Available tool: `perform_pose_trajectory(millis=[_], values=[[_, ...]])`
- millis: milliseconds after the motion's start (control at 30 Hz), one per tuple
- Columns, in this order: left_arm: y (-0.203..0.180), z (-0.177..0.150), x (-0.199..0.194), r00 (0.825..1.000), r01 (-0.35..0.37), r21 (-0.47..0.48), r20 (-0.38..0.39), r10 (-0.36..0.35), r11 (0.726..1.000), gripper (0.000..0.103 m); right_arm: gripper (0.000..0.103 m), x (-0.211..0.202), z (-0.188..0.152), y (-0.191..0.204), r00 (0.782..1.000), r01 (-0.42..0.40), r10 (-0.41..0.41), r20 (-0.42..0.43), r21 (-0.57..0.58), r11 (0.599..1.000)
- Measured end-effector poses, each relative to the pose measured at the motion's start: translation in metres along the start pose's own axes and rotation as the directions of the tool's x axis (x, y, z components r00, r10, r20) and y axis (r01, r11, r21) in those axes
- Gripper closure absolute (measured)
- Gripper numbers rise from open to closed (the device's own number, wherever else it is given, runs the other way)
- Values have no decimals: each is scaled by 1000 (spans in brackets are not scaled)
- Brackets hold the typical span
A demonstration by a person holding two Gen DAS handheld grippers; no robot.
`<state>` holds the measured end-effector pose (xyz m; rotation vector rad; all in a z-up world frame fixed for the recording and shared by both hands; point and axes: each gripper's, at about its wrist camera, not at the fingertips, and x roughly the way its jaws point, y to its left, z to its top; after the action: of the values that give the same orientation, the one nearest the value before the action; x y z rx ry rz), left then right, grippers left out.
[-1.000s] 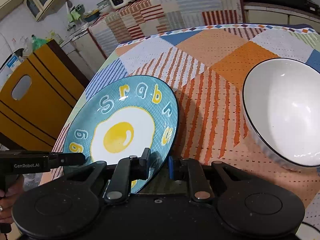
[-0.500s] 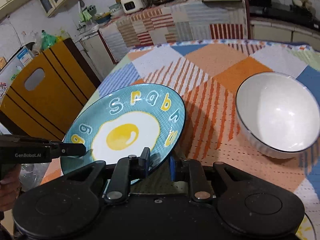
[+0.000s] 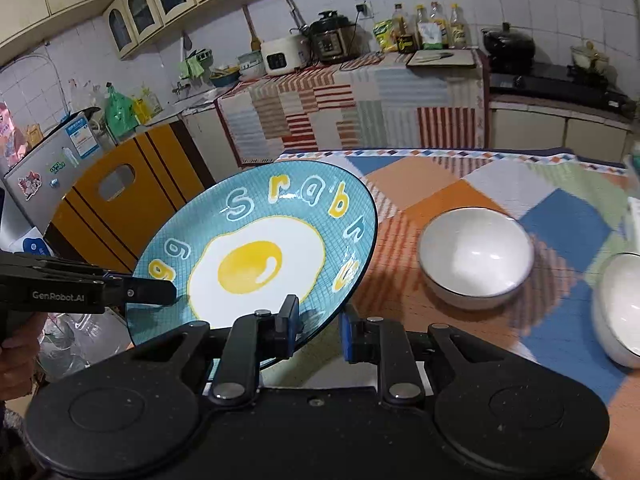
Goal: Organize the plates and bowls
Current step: 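Lift the teal egg plate with both grippers and lower it onto the sun plate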
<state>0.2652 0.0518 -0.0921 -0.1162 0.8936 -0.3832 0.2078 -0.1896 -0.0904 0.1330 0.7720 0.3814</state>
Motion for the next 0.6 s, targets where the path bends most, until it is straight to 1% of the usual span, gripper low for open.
perform_pose_trajectory(millis=[167,300,500,600], values=[[-29,-11,-6,999,42,49,-26,-41,998,81,78,-32,-17,-9,999,31,-32,14,28,999],[-47,-23,0,995,81,73,-72,-76,994,81,77,-48,-38,-16,998,65,-65,5,61,996],[-67,-40,16,987,111,108,-131,-97,988,81,78,-55,-67,-31,995,93,-90,-32,125,988],[-69,-45,27,979,125,84,-171,-109,989,81,78,-57,-80,-38,994,104,-98,-50,152,983]])
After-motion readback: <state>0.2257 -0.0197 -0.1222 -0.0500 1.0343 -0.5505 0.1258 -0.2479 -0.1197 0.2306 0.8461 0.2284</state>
